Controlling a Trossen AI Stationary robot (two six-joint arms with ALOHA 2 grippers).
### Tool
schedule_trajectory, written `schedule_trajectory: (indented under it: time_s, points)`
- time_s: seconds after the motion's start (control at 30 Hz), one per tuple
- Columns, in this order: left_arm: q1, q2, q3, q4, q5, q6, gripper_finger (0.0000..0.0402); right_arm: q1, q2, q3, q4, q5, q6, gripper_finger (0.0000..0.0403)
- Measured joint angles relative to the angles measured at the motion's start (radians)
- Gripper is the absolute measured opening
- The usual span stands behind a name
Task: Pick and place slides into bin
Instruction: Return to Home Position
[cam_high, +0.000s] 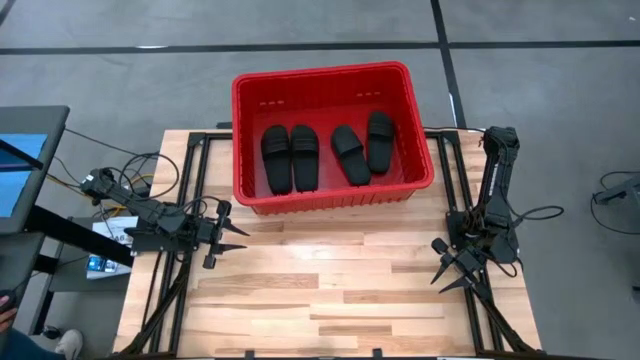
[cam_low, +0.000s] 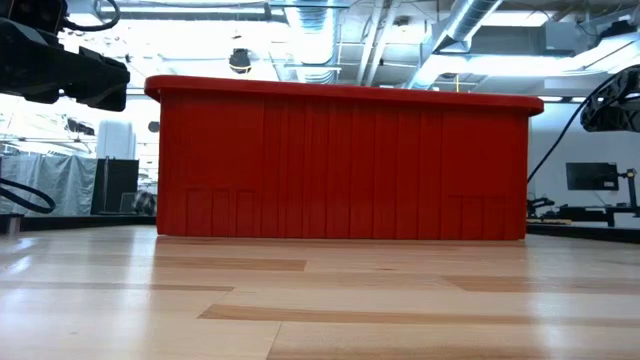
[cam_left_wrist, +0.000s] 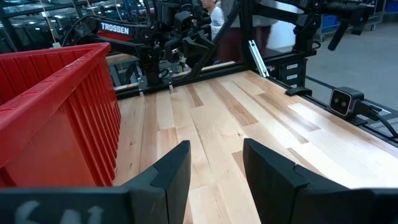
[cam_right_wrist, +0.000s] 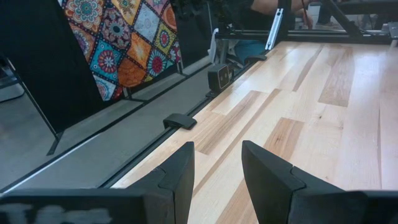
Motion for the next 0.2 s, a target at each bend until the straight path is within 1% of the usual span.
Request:
schedule_trajectory:
  time_s: [0.2]
  points:
    - [0.0, 0.0, 0.0, 0.0, 0.0, 0.009, 0.0139, 0.0, 0.0, 0.0, 0.0, 0.0, 0.0, 0.0124]
